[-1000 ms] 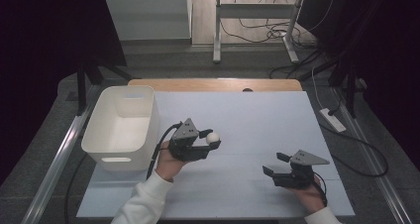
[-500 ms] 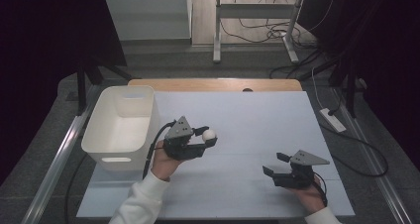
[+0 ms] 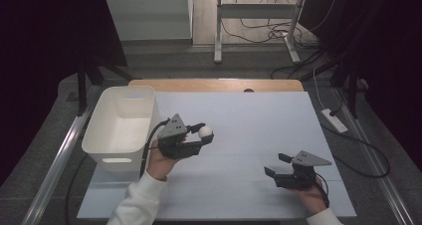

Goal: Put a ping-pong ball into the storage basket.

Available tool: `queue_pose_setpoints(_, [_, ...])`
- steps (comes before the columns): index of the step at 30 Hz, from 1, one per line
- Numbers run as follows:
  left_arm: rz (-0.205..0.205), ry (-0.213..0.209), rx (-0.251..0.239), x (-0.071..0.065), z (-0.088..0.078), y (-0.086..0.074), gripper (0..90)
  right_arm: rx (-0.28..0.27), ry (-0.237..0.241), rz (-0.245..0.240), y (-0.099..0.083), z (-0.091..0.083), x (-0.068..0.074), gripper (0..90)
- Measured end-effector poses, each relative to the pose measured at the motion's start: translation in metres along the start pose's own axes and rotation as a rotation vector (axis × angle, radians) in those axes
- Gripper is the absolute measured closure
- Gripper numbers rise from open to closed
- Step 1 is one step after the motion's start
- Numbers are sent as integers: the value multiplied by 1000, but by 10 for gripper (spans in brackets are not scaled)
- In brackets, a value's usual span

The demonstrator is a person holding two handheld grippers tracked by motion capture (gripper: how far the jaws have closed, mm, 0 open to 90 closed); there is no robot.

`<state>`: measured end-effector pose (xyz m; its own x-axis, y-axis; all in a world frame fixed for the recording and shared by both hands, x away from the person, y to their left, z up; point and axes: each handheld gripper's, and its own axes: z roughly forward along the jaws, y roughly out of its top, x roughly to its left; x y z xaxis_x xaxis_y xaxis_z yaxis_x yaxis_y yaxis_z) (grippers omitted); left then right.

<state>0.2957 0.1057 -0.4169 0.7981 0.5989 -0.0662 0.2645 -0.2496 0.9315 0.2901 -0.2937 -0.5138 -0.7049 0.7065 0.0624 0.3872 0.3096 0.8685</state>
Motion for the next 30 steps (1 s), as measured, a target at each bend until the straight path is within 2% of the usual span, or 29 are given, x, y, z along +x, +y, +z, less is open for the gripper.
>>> queue_pose_setpoints(11, [-10,24,-40,5,-15,4,506,-4,0,6,0,0,0,209])
queue_pose_setpoints(30, [-21,65,-75,12,-28,11,507,0,-7,5,0,0,0,209])
